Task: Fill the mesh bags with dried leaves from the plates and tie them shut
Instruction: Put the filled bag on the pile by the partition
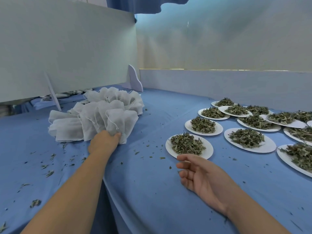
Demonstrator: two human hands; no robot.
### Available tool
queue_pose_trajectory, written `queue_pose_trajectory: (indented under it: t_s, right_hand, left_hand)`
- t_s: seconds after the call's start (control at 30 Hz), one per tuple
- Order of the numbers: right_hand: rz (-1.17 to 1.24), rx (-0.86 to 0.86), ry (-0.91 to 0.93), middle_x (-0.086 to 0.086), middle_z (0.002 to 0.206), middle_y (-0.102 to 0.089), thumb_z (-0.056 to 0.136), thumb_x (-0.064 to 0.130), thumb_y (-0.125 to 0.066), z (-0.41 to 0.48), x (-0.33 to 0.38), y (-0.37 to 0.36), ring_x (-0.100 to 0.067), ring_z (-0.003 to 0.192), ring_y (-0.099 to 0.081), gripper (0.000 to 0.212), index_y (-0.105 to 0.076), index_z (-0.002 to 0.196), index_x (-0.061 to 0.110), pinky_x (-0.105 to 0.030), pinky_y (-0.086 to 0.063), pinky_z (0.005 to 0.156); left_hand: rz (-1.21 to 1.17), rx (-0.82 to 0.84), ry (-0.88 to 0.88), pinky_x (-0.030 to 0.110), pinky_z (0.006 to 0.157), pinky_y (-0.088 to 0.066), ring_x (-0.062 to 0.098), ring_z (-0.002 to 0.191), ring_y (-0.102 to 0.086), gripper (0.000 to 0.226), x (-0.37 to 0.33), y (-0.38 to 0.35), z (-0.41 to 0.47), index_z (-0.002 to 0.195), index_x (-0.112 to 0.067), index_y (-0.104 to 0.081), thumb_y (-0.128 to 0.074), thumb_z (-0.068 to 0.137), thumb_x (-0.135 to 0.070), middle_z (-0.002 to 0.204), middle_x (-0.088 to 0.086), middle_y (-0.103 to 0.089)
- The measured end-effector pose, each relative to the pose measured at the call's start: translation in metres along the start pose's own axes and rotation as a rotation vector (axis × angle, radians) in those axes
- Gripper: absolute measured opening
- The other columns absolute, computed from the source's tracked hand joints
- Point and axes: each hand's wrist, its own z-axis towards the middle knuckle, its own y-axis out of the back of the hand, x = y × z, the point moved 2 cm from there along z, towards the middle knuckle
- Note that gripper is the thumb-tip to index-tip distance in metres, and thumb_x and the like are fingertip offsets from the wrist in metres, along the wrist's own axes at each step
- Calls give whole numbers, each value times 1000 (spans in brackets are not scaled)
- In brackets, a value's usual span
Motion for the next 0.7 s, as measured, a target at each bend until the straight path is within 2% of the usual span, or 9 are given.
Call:
queue_pose_trajectory:
  t_s: [0.17, 0.23, 0.3, 0.4, 0.5, 0.57, 0.7]
  right_hand:
    - [-29, -29, 25, -12, 91, -63, 75, 23, -68, -5, 1, -4, -20, 65, -59, 36, -67, 106, 4, -31, -51, 63]
    - [-52, -55, 49, -12, 89, -64, 77, 22, -67, -10, 2, -8, -20, 64, -59, 36, -66, 107, 3, -30, -51, 61]
    - [-73, -84, 75, -11, 83, -65, 88, 15, -59, -15, 1, -11, -19, 62, -60, 26, -63, 110, 2, -28, -51, 59]
    - [-140, -120, 98, -11, 79, -64, 95, 8, -50, -27, 3, -12, -19, 60, -60, 20, -61, 111, 3, -28, -49, 56]
    - [-237, -115, 93, -12, 85, -64, 95, 9, -51, -49, 10, -8, -22, 62, -61, 19, -62, 110, 6, -29, -49, 58]
    - [-289, -102, 97, -11, 86, -65, 94, 10, -52, -69, 19, 0, -22, 63, -61, 19, -63, 110, 7, -29, -49, 59]
    - [-403, -112, 158, -7, 83, -67, 94, 13, -53, -120, 46, 24, -22, 65, -61, 20, -64, 110, 8, -28, -48, 60]
  left_hand:
    - [14, -51, -4, 49, 91, -47, 37, 108, -53, 58, 12, 10, -21, 123, -10, -50, -55, 86, -54, 120, 16, -54]
    - [42, -90, -11, 46, 90, -44, 38, 112, -51, 56, 16, 13, -36, 124, -10, -49, -54, 88, -52, 124, 17, -51]
    - [60, -128, -66, 42, 84, -42, 35, 107, -51, 44, 13, 18, -53, 119, -12, -50, -51, 91, -45, 123, 14, -50]
    - [21, -141, -287, 35, 70, -44, 22, 83, -54, 14, -6, 28, -81, 95, -19, -58, -49, 91, -30, 106, 3, -57]
    - [-29, -62, -508, 31, 59, -48, 13, 63, -56, 15, -38, 35, -120, 75, -27, -55, -52, 89, -26, 73, -7, -59]
    - [27, -40, -646, 27, 54, -42, 7, 60, -52, 14, -64, 35, -150, 76, -29, -55, -52, 90, -27, 67, -9, -56]
    - [259, -25, -910, 26, 53, -35, 11, 75, -55, 15, -121, 19, -214, 93, -33, -53, -40, 95, -38, 78, -12, -56]
